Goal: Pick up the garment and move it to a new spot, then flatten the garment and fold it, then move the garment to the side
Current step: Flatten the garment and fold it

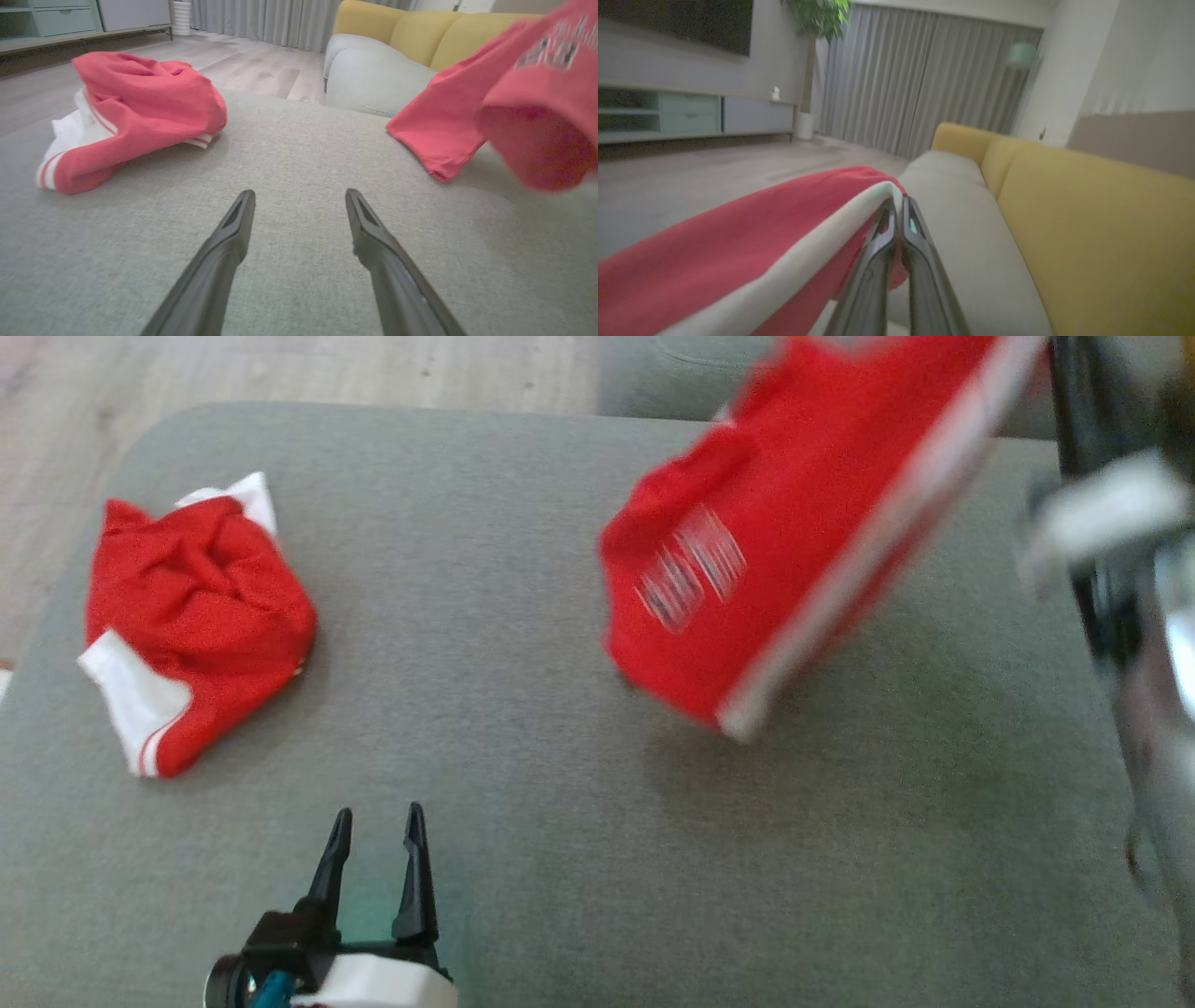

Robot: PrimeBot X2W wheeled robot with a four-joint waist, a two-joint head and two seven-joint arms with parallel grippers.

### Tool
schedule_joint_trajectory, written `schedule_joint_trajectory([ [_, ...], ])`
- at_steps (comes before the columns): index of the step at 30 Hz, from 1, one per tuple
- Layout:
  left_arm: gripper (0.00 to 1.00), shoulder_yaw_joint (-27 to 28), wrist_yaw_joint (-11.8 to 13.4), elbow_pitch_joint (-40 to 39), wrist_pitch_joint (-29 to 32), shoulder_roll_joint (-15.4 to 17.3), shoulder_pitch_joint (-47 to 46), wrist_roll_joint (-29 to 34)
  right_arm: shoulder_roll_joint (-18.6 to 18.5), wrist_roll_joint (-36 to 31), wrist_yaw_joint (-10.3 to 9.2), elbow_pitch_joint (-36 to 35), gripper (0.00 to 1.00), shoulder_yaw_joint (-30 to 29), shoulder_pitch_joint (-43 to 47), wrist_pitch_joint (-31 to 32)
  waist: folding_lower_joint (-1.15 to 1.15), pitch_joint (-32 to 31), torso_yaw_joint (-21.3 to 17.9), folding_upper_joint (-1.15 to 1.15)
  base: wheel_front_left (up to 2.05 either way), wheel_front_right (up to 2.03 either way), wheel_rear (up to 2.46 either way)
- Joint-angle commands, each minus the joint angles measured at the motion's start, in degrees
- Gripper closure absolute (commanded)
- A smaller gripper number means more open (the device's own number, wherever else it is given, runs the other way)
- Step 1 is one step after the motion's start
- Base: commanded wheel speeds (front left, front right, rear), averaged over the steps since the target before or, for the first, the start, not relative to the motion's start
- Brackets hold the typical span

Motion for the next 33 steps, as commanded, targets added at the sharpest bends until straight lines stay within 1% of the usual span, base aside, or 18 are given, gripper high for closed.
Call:
schedule_joint_trajectory([
  [1,0.00,1.85,0.10,-1.91,-0.55,0.03,-2.40,0.89,-0.95,-0.72,-0.04,1.45,1.00,-0.82,4.28,0.10,0.00,0.92,-1.59,0.00,0.00,0.00,0.00],
  [5,0.00,1.17,-0.10,-1.58,-0.55,0.03,-3.83,1.26,-2.86,-2.21,-0.04,10.00,1.00,-5.12,13.92,0.03,0.00,2.15,-3.57,0.00,0.00,0.00,0.00],
  [6,0.00,0.91,-0.15,-1.49,-0.55,0.03,-4.16,1.37,-3.12,-2.65,-0.04,11.79,0.97,-6.48,15.69,-0.03,0.00,2.39,-4.06,0.00,0.00,0.00,0.00],
  [7,0.00,0.68,-0.19,-1.43,-0.55,0.03,-4.47,1.48,-3.17,-3.00,-0.04,13.18,0.00,-7.81,17.19,-0.11,0.00,2.60,-4.57,0.00,0.00,0.00,0.00],
  [10,0.00,0.27,-0.43,-1.19,-0.55,0.03,-5.15,2.01,-2.23,-4.06,-0.04,14.60,0.00,-10.96,20.04,-0.26,0.00,2.94,-6.24,0.00,0.00,0.00,0.00],
  [12,0.00,0.10,-0.58,-1.07,-0.55,0.03,-5.52,2.37,-1.17,-4.74,-0.04,12.41,0.00,-12.26,21.14,-0.29,0.00,3.03,-7.42,0.00,0.00,0.00,0.00],
  [14,0.00,-0.19,-0.84,-0.93,-0.55,0.03,-5.90,2.53,-0.19,-5.39,-0.04,8.86,0.00,-13.77,22.34,-0.30,0.00,3.01,-8.40,0.00,0.00,0.00,0.00],
  [15,0.00,-0.80,-1.20,-0.91,-0.55,0.03,-6.35,2.47,1.01,-5.77,-0.04,4.30,0.00,-14.74,23.66,-0.31,0.00,2.97,-9.21,0.00,0.00,0.00,0.00],
  [18,0.00,-2.43,-2.18,-1.08,-0.55,0.03,-7.30,2.05,2.93,-5.45,-0.04,-3.95,0.00,-15.65,25.89,-0.31,0.00,3.13,-10.41,0.00,0.00,0.00,0.00],
  [21,0.00,-4.62,-3.32,-0.83,-0.55,0.03,-8.50,0.90,4.76,-5.21,-0.04,-10.07,0.00,-15.58,28.13,-0.32,0.00,3.84,-11.94,0.00,0.00,0.00,0.00],
  [24,0.00,-8.33,-5.53,0.81,-0.55,0.03,-10.12,-1.31,6.25,-4.81,-0.04,-14.06,0.00,-14.36,29.51,-0.32,0.00,4.86,-13.65,0.00,0.00,0.00,0.00],
  [26,0.00,-10.98,-6.87,2.38,-0.55,0.03,-11.30,-3.38,6.82,-4.44,-0.04,-15.49,0.00,-13.29,30.01,-0.32,0.00,5.67,-14.84,0.00,0.00,0.00,0.00],
  [27,0.00,-10.98,-6.87,2.38,-0.55,0.03,-11.30,-3.38,6.82,-4.44,-0.04,-15.49,0.00,-13.29,30.01,-0.32,0.00,5.67,-14.84,0.00,0.00,0.00,0.00],
  [30,0.00,-15.11,-8.36,5.05,-0.55,0.03,-13.33,-6.31,7.37,-3.92,-0.04,-16.71,0.00,-11.95,30.36,-0.32,0.00,6.82,-16.57,0.00,0.00,0.00,0.00],
  [33,0.00,-18.78,-9.08,8.47,-0.55,0.03,-15.08,-10.15,7.38,-3.12,-0.04,-16.90,0.00,-11.04,30.15,-0.32,0.00,7.79,-18.07,0.00,0.00,0.00,0.00],
])
